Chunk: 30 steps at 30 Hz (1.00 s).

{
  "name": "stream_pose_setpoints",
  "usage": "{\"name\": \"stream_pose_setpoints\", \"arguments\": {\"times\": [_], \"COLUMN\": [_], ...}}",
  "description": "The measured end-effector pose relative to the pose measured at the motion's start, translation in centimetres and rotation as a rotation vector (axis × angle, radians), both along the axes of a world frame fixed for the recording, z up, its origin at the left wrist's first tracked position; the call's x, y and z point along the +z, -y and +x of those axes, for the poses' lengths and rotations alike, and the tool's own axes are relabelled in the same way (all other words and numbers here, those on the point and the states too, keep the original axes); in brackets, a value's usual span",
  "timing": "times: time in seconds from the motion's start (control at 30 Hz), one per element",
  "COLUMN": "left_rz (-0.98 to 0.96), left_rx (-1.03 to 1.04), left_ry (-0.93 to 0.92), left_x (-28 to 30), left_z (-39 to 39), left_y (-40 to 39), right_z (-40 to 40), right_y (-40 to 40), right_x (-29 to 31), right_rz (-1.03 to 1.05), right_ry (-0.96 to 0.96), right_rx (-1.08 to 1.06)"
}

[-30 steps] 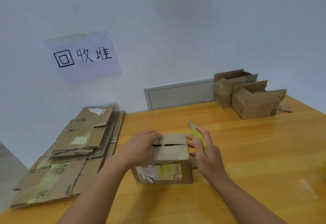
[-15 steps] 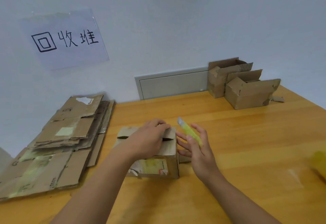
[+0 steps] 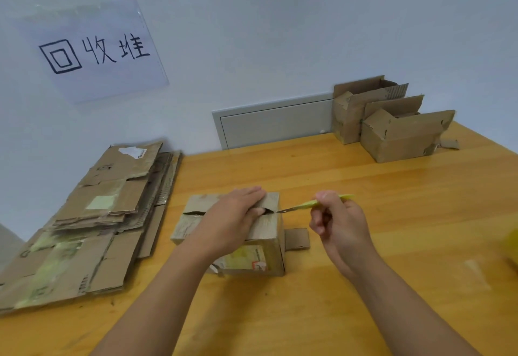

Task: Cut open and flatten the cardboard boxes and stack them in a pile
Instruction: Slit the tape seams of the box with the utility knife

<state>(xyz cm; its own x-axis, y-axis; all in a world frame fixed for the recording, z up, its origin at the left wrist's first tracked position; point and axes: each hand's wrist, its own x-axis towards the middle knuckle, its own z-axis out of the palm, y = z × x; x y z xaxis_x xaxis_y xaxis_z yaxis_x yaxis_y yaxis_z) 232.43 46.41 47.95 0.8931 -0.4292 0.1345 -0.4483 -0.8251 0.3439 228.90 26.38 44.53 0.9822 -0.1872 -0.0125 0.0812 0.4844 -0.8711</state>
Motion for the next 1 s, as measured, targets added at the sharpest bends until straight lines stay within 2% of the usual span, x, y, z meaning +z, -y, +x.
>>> {"name": "stream_pose_setpoints", "arguments": {"times": [0.3, 0.43, 0.73, 1.0], "left_rz": [-0.019, -0.027, 0.004, 0.002], "left_rx": [-0.015, -0.008, 0.007, 0.01], "left_ry": [0.105, 0.155, 0.153, 0.15], "left_x": [-0.7, -0.6, -0.3, -0.5], "left_z": [-0.2, -0.4, -0.8, -0.6], "left_y": [-0.2, -0.1, 0.1, 0.2], "right_z": [-0.3, -0.2, 0.8, 4.2], "right_y": [-1.2, -1.1, -1.5, -2.3], "right_x": [-0.5, -0.8, -1.3, -0.7], "right_rz": [-0.038, -0.086, 0.016, -0.158], "right_ry": [-0.02, -0.039, -0.131, -0.209], "right_rx": [0.078, 0.035, -0.064, -0.043]}}
